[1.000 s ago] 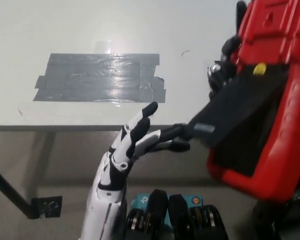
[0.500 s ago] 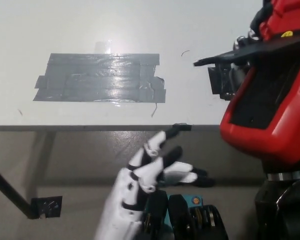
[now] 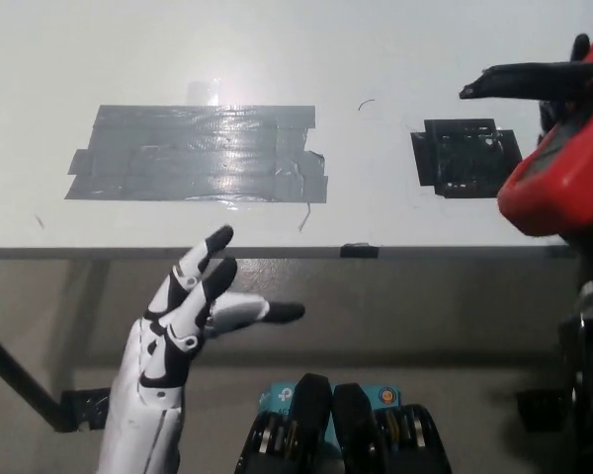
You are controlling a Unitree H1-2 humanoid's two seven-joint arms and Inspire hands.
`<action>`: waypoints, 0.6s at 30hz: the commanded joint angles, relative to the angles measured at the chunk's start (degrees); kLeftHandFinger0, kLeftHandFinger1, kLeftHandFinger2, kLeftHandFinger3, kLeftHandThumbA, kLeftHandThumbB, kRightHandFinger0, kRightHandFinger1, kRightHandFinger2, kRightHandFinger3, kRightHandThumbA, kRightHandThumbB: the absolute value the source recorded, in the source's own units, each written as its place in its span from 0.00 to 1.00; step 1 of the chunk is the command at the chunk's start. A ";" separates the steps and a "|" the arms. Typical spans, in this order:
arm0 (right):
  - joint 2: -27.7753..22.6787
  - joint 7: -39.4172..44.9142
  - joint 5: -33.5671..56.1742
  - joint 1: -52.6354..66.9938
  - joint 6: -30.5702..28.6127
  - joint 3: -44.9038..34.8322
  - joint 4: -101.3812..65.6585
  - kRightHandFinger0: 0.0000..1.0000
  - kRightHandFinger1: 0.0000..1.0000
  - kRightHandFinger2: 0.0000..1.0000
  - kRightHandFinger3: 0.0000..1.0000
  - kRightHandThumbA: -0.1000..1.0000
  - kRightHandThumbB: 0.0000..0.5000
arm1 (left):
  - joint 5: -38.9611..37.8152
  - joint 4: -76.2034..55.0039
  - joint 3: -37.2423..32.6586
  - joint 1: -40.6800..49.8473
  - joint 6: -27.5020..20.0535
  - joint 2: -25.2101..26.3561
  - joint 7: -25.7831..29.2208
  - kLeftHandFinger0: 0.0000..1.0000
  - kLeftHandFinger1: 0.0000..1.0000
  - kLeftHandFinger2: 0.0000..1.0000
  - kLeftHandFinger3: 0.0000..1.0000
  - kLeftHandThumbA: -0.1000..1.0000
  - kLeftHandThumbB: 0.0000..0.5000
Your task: The robot first picks the multimeter with right hand and then unfolds the black stand on the back of it using left hand
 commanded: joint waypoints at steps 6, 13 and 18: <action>-15.38 9.78 -33.42 -13.56 0.20 7.88 24.24 0.00 0.26 0.73 0.80 0.00 0.20 | -0.08 1.68 -1.38 4.34 -2.51 1.46 4.31 1.00 0.49 0.56 1.00 0.99 0.70; -21.36 12.38 -43.90 -25.74 -3.78 15.80 46.41 0.00 0.33 0.73 0.76 0.00 0.19 | 0.27 2.80 -2.36 4.54 -2.51 2.17 4.31 1.00 0.48 0.56 1.00 1.00 0.68; -23.67 16.38 -44.87 -33.68 -1.49 21.03 58.82 0.00 0.38 0.80 0.84 0.00 0.20 | -0.81 3.07 -2.45 4.46 -2.51 1.49 2.91 1.00 0.47 0.52 1.00 1.00 0.73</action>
